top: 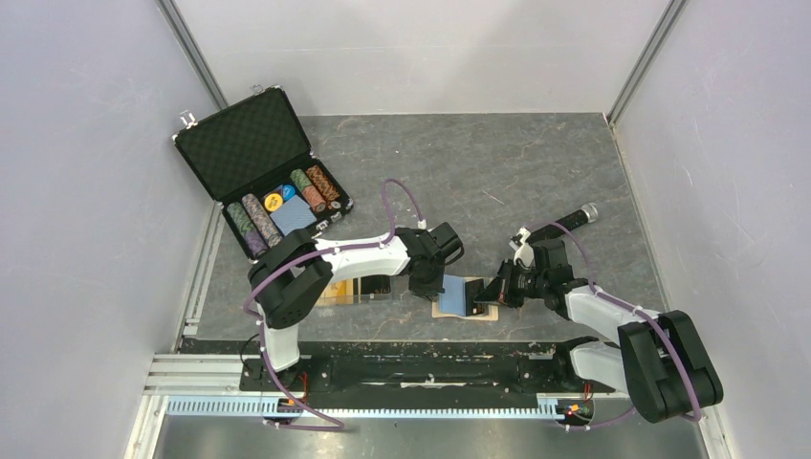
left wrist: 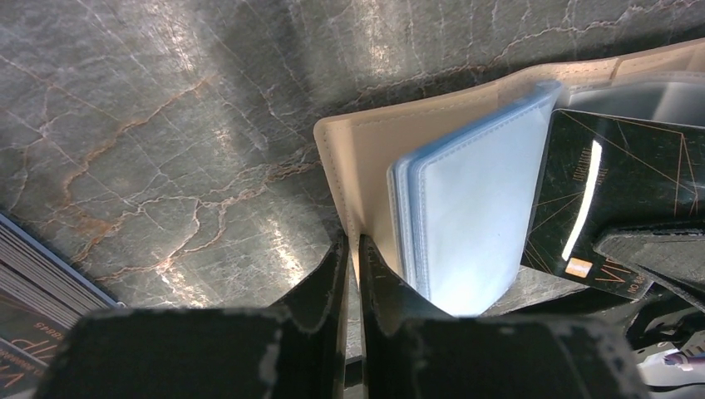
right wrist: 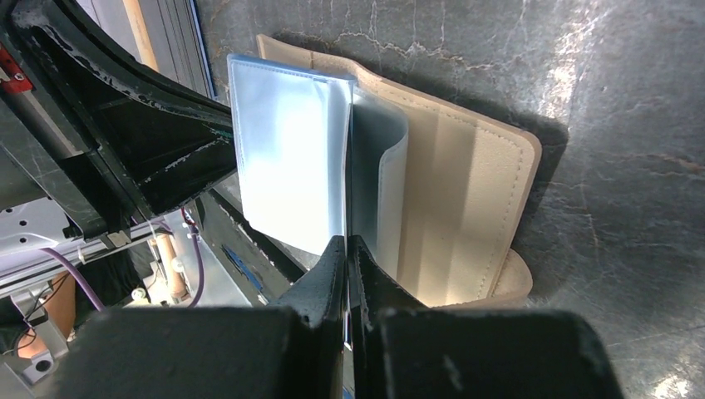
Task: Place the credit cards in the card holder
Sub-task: Insert the credit card into the card slot.
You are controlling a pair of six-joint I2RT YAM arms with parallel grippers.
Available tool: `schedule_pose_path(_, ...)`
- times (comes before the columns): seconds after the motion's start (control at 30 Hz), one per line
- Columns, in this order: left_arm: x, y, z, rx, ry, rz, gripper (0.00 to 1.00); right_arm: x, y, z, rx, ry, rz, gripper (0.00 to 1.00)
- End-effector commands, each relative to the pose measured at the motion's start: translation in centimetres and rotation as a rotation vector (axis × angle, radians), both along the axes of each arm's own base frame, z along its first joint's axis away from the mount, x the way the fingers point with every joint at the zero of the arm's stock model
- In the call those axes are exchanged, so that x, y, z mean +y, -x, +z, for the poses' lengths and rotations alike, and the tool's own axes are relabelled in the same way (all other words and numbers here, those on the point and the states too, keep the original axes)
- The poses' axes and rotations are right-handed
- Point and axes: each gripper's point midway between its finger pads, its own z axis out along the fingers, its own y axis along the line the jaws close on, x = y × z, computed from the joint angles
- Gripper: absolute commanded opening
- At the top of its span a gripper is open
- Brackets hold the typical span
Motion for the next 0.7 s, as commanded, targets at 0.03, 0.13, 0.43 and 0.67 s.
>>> schedule_pose_path(0.03,3.1,0.5,-1.8,-0.005,-0.169,-0.028,0.11,0.7,-0.7,1.6,-0.047,-0.037,0.028,0.0)
schedule_pose_path(0.13,3.5,0.4,-1.6,-0.015,-0.183,-0.025,0.09,0.8,-0.7,1.8,-0.045,-0.044,0.04,0.0)
schedule_pose_path(0.43,3.9,0.5,-2.0,-0.007,-0.209,-0.027,0.07,0.5,-0.7,1.0,-0.036,-0.004,0.054,0.0)
schedule_pose_path(0.67,4.0,0.6,-2.2,-0.004,-0.214,-0.031,0.06,0.1,-0.5,-0.1,0.001,0.022,0.064,0.0)
